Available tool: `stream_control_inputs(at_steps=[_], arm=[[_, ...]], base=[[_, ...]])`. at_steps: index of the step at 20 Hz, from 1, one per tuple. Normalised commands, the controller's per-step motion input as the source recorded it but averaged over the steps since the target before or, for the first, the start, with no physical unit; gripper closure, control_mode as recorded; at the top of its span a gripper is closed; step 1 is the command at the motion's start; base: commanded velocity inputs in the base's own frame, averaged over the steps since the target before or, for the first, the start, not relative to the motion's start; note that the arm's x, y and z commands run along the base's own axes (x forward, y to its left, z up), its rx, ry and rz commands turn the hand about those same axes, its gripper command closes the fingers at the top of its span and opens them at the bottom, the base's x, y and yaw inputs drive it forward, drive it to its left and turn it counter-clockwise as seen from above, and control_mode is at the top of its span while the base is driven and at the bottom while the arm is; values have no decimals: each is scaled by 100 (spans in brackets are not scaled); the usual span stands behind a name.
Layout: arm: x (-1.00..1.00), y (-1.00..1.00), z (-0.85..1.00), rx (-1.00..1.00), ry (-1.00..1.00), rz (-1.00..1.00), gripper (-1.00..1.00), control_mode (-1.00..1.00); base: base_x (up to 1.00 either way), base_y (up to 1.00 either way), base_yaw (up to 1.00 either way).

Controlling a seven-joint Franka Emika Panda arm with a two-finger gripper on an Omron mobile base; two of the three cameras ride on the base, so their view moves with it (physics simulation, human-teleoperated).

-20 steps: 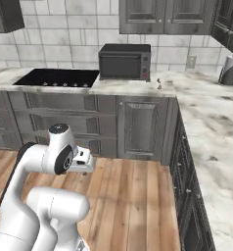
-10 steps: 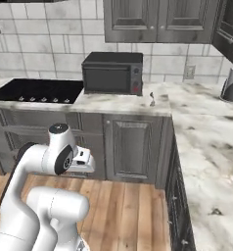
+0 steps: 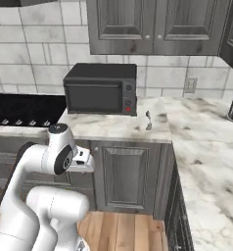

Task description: Take the fork and place it on the left side of the plate. Then take the spoon and place it on the right side of the plate. Make sure they're directly next to the plate.

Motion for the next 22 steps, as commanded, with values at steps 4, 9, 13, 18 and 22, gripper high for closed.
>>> stream_control_inputs(at_steps=[4,9,13,18,22], arm=[[0,0,0,0,0,0,-100,100],[0,0,0,0,0,0,-100,100],[0,0,0,0,0,0,-100,100],[0,0,0,0,0,0,-100,100],[49,-82,-48,6,2,0,-100,-100]], base=[[100,-24,-7],[100,-32,-6],[100,-48,-4],[85,-60,-1],[0,0,0]])
